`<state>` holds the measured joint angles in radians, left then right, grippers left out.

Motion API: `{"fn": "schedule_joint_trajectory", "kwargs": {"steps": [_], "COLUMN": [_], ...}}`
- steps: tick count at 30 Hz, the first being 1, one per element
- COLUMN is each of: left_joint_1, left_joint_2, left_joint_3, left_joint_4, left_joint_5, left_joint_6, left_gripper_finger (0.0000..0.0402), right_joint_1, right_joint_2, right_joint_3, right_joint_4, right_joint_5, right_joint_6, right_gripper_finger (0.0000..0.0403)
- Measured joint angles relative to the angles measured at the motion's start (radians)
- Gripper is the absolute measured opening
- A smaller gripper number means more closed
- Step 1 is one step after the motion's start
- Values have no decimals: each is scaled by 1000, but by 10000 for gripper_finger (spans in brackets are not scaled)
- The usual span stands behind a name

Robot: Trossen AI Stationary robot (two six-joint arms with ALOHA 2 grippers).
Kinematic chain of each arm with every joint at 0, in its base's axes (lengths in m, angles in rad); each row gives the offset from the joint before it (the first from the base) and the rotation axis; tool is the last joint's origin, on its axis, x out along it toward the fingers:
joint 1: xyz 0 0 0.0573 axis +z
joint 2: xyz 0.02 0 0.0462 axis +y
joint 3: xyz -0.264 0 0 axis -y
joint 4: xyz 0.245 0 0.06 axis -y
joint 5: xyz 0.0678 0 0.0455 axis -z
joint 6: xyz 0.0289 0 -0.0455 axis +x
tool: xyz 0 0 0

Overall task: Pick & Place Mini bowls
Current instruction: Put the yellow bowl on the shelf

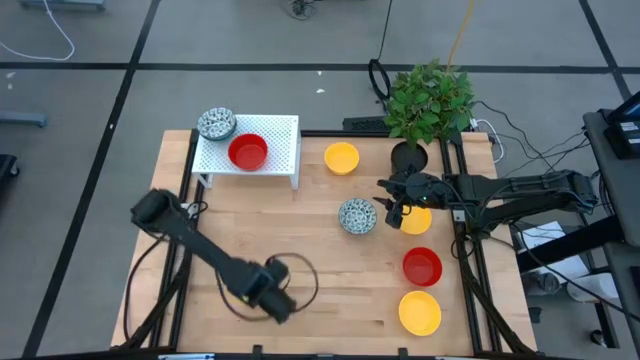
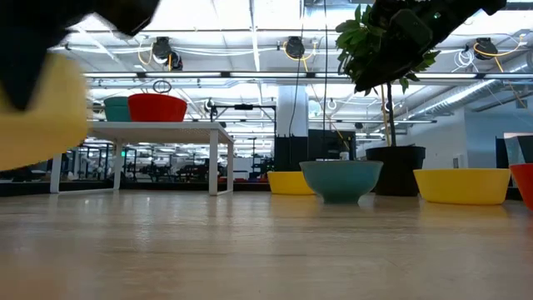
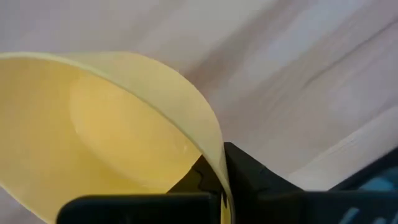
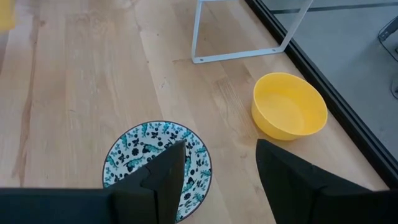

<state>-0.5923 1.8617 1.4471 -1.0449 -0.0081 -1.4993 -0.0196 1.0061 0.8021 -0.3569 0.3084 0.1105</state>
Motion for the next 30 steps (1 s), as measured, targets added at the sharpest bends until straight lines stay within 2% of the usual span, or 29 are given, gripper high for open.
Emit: {"fn": "schedule_joint_trajectory", "kwargs": {"steps": [4,10,17,21,27,30], "left_joint_1": [81,237,451,562,745,836], "left_joint_2": [-97,-189,-213,-212,-211,-212], "left_joint_3": [1,1,12,71,169,197], "left_joint_4": [29,146,217,232,229,230], "left_joint_5": [-103,-177,-187,-184,-204,-202], "left_joint_6": [246,610,929,1154,1397,1481], "left_gripper_finger": [6,9,13,5,18,7], "right_joint_1": [0,0,0,0,0,-1], "right_joint_2": [0,0,0,0,0,0], "right_joint_3": [0,0,0,0,0,0], "right_joint_4": [-1,-20,-44,-41,-33,-20], "right_joint_5": [0,1,2,3,17,64], "right_joint_6": [0,0,-2,0,1,1], "right_gripper_finger": [187,187,187,187,187,187]}}
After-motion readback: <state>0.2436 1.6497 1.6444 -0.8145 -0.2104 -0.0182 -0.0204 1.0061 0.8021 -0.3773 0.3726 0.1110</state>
